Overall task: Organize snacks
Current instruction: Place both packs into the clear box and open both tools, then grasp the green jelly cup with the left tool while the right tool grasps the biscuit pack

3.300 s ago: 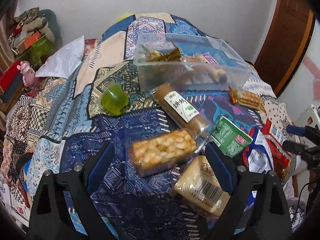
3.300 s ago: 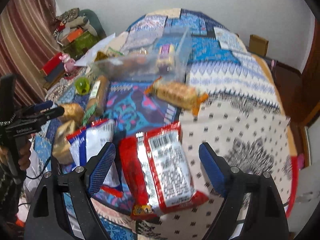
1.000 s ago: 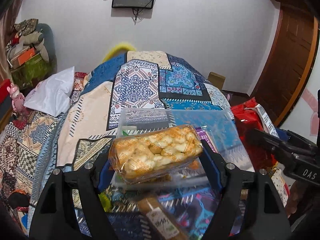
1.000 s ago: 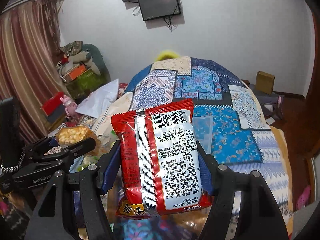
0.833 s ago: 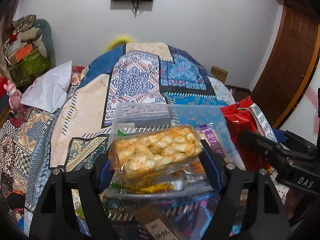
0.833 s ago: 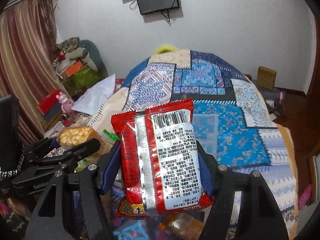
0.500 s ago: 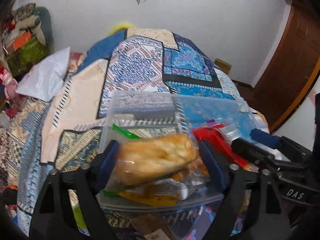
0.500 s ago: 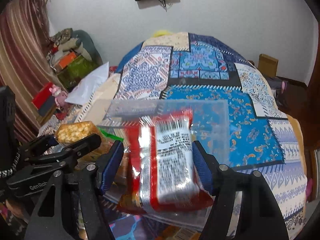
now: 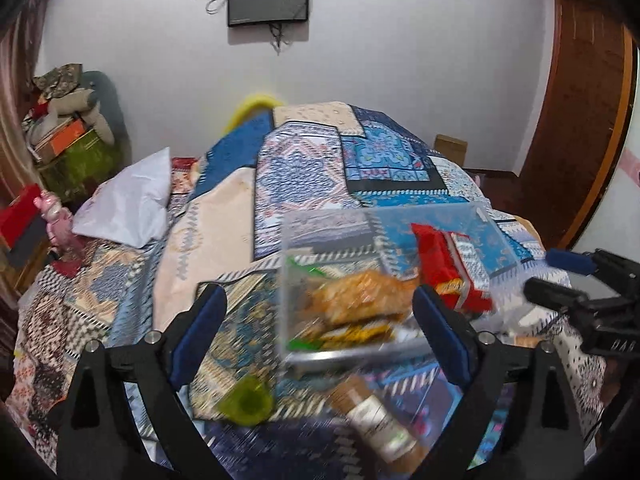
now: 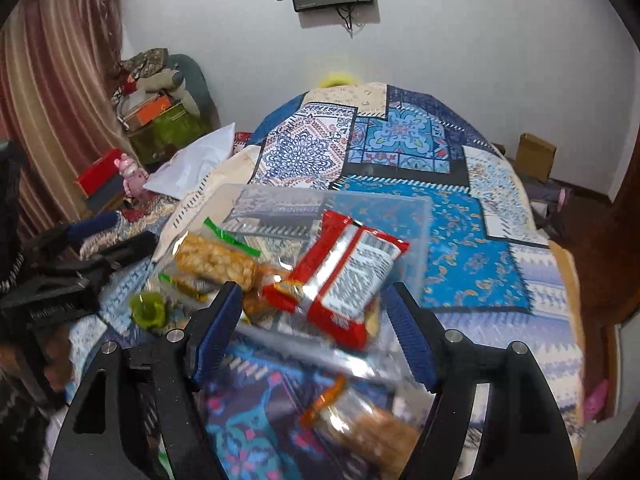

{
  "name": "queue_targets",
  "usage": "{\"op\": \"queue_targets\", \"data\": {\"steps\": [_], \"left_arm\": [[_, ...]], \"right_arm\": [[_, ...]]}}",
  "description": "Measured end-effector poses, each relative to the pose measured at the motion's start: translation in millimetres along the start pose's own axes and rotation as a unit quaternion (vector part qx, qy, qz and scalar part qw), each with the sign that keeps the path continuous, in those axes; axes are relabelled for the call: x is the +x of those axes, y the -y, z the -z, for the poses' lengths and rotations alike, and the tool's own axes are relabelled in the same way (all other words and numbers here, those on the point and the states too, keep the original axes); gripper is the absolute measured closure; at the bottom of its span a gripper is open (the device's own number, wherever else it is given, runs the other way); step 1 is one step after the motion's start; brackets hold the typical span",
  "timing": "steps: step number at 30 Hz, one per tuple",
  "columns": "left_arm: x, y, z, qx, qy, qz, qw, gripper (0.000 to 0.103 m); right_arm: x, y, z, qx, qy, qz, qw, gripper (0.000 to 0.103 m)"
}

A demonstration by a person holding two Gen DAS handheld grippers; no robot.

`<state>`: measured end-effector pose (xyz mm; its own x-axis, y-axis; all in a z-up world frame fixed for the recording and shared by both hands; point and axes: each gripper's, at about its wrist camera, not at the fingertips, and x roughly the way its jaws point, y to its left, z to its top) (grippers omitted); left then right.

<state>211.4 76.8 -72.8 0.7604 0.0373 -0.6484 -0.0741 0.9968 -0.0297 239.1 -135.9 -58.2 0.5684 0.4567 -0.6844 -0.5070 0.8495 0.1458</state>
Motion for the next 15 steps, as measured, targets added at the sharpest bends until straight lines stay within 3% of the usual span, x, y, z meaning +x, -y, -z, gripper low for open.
{"op": "queue_targets", "data": {"steps": [3, 9, 15], "left_arm": [[-8.9, -13.6, 14.7, -0.003, -0.013, -0.012, 0.9998, 0.007], [-5.7, -44.6, 51.9, -0.021, -0.054, -0.045, 0.9973, 0.007], [24.8, -64.8, 82.2, -0.050, -0.114, -0.062, 0.9902, 0.007]], "right_arm": [[-10.2, 2.5, 10.0, -0.016, 0.002, 0.017, 1.000, 0.021], [-13.4, 12.8, 38.3, -0.037, -0.028, 0.037, 0.998, 0.021], [4.7, 27.3, 67.0, -0.031, -0.075, 0.036, 0.996, 0.021]]}}
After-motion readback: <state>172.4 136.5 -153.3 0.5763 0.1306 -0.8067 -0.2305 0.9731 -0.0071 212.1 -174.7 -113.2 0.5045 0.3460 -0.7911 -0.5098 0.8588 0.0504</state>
